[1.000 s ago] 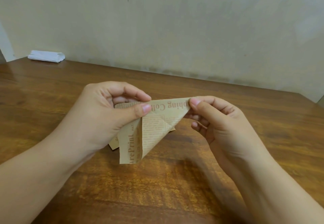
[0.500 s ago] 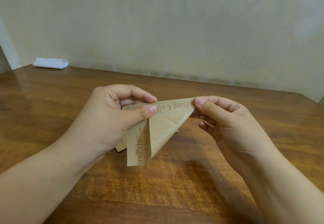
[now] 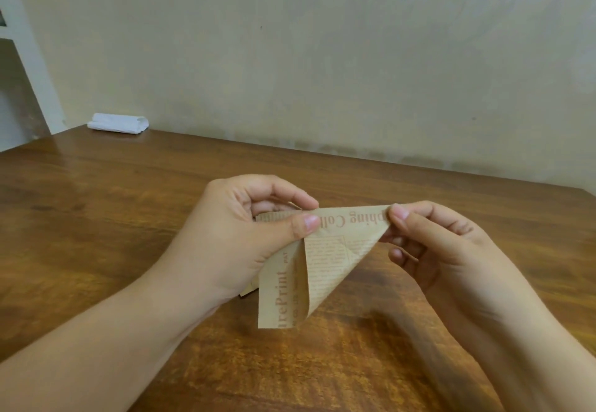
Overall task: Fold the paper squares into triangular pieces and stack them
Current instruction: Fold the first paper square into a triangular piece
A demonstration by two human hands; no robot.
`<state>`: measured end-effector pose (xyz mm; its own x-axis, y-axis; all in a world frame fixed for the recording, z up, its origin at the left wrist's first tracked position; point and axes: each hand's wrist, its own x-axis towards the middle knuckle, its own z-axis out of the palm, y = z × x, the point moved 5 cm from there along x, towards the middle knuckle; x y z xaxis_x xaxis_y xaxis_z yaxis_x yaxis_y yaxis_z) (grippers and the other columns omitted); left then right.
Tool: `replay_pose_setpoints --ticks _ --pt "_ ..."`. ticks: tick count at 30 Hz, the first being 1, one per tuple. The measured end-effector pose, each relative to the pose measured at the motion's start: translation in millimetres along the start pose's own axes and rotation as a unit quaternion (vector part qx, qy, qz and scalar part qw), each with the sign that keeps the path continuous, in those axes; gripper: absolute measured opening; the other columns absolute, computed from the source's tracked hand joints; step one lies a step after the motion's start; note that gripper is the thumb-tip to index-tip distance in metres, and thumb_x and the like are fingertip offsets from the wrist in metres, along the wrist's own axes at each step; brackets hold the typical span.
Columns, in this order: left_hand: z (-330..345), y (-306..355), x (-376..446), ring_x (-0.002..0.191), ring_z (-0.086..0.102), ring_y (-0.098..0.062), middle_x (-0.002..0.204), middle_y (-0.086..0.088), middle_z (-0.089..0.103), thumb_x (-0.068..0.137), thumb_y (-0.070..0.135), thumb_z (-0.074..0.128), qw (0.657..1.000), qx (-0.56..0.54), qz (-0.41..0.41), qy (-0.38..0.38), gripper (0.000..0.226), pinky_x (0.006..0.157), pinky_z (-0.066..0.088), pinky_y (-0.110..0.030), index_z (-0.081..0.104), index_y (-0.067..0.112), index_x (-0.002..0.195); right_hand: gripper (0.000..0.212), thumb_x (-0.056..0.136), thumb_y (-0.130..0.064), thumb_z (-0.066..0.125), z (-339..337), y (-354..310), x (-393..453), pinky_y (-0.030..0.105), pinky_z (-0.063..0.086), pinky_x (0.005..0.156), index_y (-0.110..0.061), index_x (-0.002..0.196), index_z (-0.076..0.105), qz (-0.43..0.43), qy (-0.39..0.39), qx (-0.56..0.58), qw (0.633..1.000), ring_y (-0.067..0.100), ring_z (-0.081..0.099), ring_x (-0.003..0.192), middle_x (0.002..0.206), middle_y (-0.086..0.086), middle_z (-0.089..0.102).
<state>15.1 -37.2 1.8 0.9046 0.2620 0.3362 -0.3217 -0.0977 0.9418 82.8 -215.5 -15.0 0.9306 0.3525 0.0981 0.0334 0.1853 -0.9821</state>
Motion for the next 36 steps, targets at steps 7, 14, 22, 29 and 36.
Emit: replay_pose_setpoints --ticks 7,14,22,29,36 --pt "-3 -1 1 0.063 0.07 -0.01 0.067 -0.003 0.073 0.056 0.014 0.073 1.0 0.016 -0.002 -0.006 0.012 0.054 0.051 -0.016 0.073 0.017 0.068 0.009 0.066 -0.025 0.066 4 -2 -3 0.027 0.039 0.067 -0.016 0.062 0.067 -0.003 -0.002 0.002 1.0 0.009 0.06 0.067 0.078 0.008 0.068" --pt "-3 0 0 0.064 0.071 -0.013 0.068 -0.005 0.073 0.056 0.013 0.074 1.0 0.012 -0.012 -0.003 0.013 0.052 0.052 -0.017 0.072 0.013 0.068 0.02 0.089 -0.014 0.055 2 2 -2 0.028 0.04 0.067 -0.013 0.07 0.063 0.01 0.016 0.01 1.0 0.009 0.061 0.067 0.073 0.004 0.067" --pt "-3 -2 -2 0.067 0.072 -0.017 0.07 -0.006 0.073 0.064 0.006 0.076 0.999 0.022 -0.03 0.002 0.01 0.057 0.057 -0.024 0.072 0.015 0.069 0.031 0.056 -0.037 0.071 22 11 -11 0.026 0.043 0.068 -0.014 0.076 0.076 0.036 -0.039 -0.02 0.998 0.001 0.057 0.06 0.072 0.0 0.068" --pt "0 -4 -5 0.071 0.072 -0.02 0.074 -0.01 0.073 0.059 0.01 0.075 0.998 -0.031 -0.058 -0.012 0.021 0.061 0.058 -0.026 0.07 0.013 0.078 0.013 0.063 -0.026 0.069 24 9 -12 0.022 0.044 0.062 -0.017 0.054 0.071 0.003 -0.034 -0.034 0.999 0.005 0.059 0.061 0.069 0.001 0.071" --pt "2 -10 -4 0.082 0.072 -0.021 0.088 -0.01 0.074 0.057 0.011 0.076 0.992 -0.065 -0.099 -0.036 0.033 0.072 0.059 -0.03 0.071 0.016 0.089 0.016 0.065 -0.025 0.067 25 6 -12 0.019 0.043 0.061 -0.02 0.05 0.07 -0.008 -0.03 -0.039 0.999 0.002 0.057 0.058 0.067 -0.001 0.071"
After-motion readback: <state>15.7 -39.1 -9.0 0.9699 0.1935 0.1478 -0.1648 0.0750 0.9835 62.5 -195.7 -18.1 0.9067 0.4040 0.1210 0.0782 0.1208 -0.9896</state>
